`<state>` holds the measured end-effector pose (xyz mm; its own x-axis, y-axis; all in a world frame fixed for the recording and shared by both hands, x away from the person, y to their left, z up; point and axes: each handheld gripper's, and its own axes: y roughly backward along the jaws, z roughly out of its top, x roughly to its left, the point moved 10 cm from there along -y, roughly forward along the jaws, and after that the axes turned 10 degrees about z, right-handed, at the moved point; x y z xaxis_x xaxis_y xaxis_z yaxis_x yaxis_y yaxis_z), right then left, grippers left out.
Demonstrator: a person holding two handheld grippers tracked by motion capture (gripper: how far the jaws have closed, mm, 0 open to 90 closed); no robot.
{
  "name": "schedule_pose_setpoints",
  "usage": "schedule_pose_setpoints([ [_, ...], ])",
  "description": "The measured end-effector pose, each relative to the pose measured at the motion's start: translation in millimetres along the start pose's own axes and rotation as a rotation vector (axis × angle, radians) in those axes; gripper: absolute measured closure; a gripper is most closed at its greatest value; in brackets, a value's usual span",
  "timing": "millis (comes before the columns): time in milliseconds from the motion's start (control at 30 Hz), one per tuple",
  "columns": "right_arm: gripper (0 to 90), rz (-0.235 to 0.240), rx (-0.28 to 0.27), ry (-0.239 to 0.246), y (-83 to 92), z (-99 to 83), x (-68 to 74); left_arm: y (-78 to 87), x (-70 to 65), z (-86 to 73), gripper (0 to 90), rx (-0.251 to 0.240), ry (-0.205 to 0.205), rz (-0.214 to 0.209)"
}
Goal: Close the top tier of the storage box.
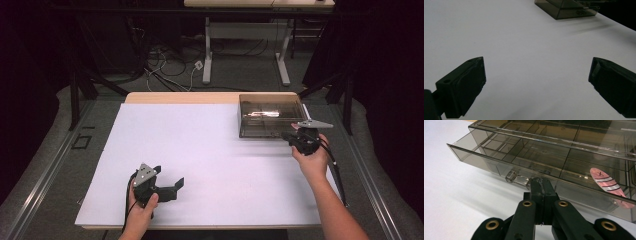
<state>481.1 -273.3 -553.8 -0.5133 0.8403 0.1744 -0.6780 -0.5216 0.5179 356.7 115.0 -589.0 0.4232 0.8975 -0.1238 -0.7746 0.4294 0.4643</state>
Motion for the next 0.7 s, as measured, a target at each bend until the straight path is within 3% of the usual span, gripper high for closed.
schedule_pose_setpoints([
  [700,90.0,-0.036,0.015,0.013,-7.0,10.0,-9.6,-2.0,0.4,-0.9,1.2,0.005,0.004,-0.001],
])
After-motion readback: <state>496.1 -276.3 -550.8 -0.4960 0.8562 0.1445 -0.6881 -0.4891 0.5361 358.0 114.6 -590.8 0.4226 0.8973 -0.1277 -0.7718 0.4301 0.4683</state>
